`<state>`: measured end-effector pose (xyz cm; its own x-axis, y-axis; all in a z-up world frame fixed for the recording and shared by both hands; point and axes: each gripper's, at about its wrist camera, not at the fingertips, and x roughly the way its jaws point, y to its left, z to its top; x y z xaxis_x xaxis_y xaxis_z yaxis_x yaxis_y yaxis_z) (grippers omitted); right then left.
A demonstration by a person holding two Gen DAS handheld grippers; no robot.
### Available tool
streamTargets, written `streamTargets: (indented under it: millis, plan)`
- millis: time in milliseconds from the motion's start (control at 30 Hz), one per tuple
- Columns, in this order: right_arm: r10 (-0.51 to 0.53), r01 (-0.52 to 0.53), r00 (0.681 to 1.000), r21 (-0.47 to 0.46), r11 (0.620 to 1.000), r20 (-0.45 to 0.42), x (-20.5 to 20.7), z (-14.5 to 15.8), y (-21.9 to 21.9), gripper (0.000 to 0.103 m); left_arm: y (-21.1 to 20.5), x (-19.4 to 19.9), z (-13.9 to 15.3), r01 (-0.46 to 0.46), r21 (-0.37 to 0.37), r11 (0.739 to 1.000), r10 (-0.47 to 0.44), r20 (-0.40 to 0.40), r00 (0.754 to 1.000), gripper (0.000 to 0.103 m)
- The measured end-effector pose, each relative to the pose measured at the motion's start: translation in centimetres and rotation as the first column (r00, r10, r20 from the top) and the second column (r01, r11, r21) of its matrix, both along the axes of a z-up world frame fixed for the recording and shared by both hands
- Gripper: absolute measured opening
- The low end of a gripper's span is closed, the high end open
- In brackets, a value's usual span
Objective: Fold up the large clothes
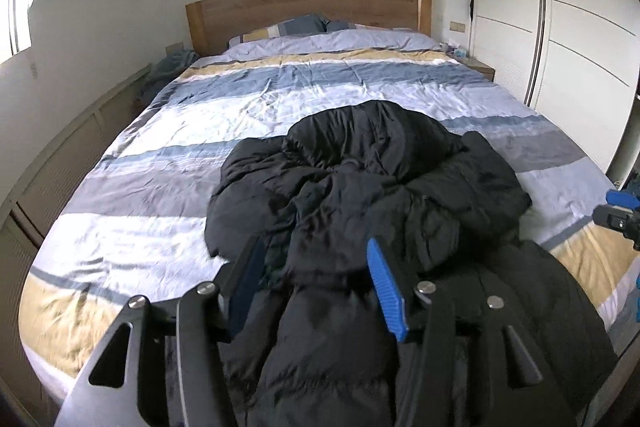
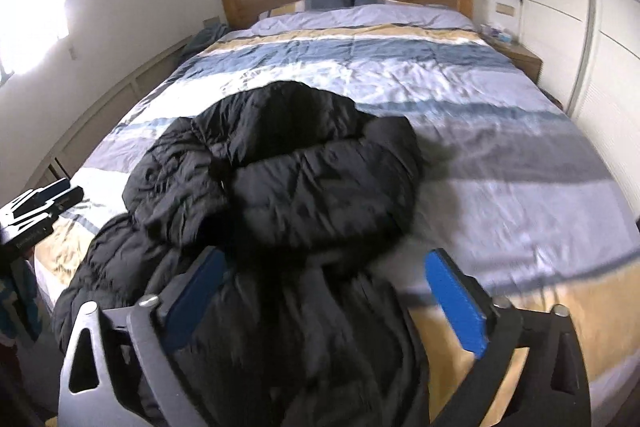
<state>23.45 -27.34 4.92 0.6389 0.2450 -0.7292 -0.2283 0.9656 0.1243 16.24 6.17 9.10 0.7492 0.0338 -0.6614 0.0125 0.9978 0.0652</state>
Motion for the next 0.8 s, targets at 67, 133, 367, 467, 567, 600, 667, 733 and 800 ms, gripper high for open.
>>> streamTargets:
  millis: [67,133,367,467,567,600,667,733,800]
  plan:
    - [-0.026,0.026,1.000,0.009,1.000,-0.008,-1.8,-0.4,-1.3,0.102,0.2,-1.7,0.1,-0.003,0.004,1.000,0.003,0.003,1.000,0.052]
    - [-0.057,0.058,0.998,0.025,0.998,-0.015,-3.4,-0.8,-2.6,0.103,0.3,-3.2,0.1,-0.004,0.009,1.000,0.004,0.004,1.000,0.053]
    - [-0.161,0.163,0.986,0.070,0.984,-0.040,-8.6,-2.1,-6.9,0.103,0.6,-6.5,0.0,-0.001,0.035,0.999,0.001,-0.001,1.000,0.058]
    - [-0.196,0.199,0.980,0.074,0.977,-0.044,-10.2,-2.5,-8.3,0.103,0.9,-7.6,0.0,-0.004,0.038,0.999,0.004,0.002,1.000,0.058]
    - [-0.220,0.222,0.975,0.072,0.972,-0.041,-11.7,-2.7,-9.2,0.103,1.4,-8.7,0.0,-0.007,0.035,0.999,0.006,0.004,1.000,0.058]
    - [-0.224,0.226,0.974,0.070,0.971,-0.038,-12.1,-2.7,-9.5,0.103,1.7,-9.0,-0.1,-0.009,0.030,1.000,0.009,-0.002,1.000,0.059]
    - [-0.232,0.234,0.972,0.071,0.970,-0.028,-13.0,-2.5,-10.1,0.103,2.4,-9.5,-0.5,-0.010,0.013,1.000,0.010,-0.023,1.000,0.061]
    - [-0.238,0.239,0.971,0.073,0.968,-0.019,-13.8,-2.3,-10.6,0.103,3.4,-10.3,-1.0,-0.015,-0.012,1.000,0.015,-0.042,0.999,0.063]
    - [-0.242,0.242,0.970,0.076,0.967,-0.010,-14.5,-2.1,-11.1,0.103,5.0,-11.1,-1.6,-0.033,-0.041,0.999,0.031,-0.064,0.997,0.063]
